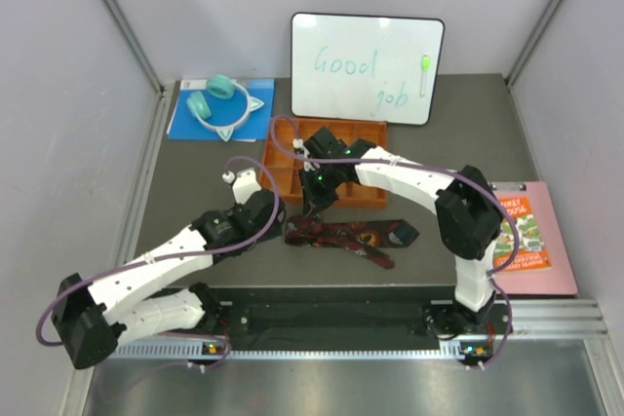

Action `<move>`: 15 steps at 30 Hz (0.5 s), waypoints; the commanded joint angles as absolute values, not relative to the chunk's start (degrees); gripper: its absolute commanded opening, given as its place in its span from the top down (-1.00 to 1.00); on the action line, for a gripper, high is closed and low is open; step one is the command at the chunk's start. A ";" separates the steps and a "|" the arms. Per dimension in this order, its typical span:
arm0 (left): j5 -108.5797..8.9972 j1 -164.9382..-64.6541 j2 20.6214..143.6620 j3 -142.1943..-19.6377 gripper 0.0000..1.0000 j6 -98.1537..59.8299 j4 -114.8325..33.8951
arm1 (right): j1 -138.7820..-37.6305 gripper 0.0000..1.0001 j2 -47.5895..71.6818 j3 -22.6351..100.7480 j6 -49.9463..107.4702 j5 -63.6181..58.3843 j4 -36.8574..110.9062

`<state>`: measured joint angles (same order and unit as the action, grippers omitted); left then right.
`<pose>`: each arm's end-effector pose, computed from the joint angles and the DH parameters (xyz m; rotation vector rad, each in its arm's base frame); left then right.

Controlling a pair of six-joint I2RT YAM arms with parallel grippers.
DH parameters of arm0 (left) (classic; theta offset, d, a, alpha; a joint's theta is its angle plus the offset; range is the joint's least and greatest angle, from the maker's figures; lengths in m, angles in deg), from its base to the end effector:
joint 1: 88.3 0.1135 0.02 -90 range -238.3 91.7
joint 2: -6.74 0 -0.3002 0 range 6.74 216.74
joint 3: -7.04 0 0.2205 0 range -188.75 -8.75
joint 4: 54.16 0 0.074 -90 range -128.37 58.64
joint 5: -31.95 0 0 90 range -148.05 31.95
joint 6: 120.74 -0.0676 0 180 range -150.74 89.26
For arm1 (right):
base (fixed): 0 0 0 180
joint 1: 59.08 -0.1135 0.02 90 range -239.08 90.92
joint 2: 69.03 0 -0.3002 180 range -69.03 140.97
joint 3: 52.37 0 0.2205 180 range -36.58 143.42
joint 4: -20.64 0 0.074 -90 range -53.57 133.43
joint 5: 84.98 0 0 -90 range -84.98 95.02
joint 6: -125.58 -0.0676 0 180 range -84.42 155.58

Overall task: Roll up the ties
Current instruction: Roll the tie at the center of the board.

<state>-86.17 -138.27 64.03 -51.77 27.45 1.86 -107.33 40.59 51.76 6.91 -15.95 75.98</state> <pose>0.1246 -0.0988 0.2632 -0.3610 2.3608 -0.2674 0.2530 0.3198 0.2554 -0.6175 2.7744 0.8709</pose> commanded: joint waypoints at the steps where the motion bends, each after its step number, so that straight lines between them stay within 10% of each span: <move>1: -81.44 -135.50 65.01 -49.71 0.20 23.14 -4.96 | -107.16 1.00 41.71 49.12 6.75 -16.07 72.73; 15: -72.92 -130.40 68.43 -46.10 0.04 18.22 -15.68 | -105.49 1.00 41.44 42.70 7.98 -14.66 69.92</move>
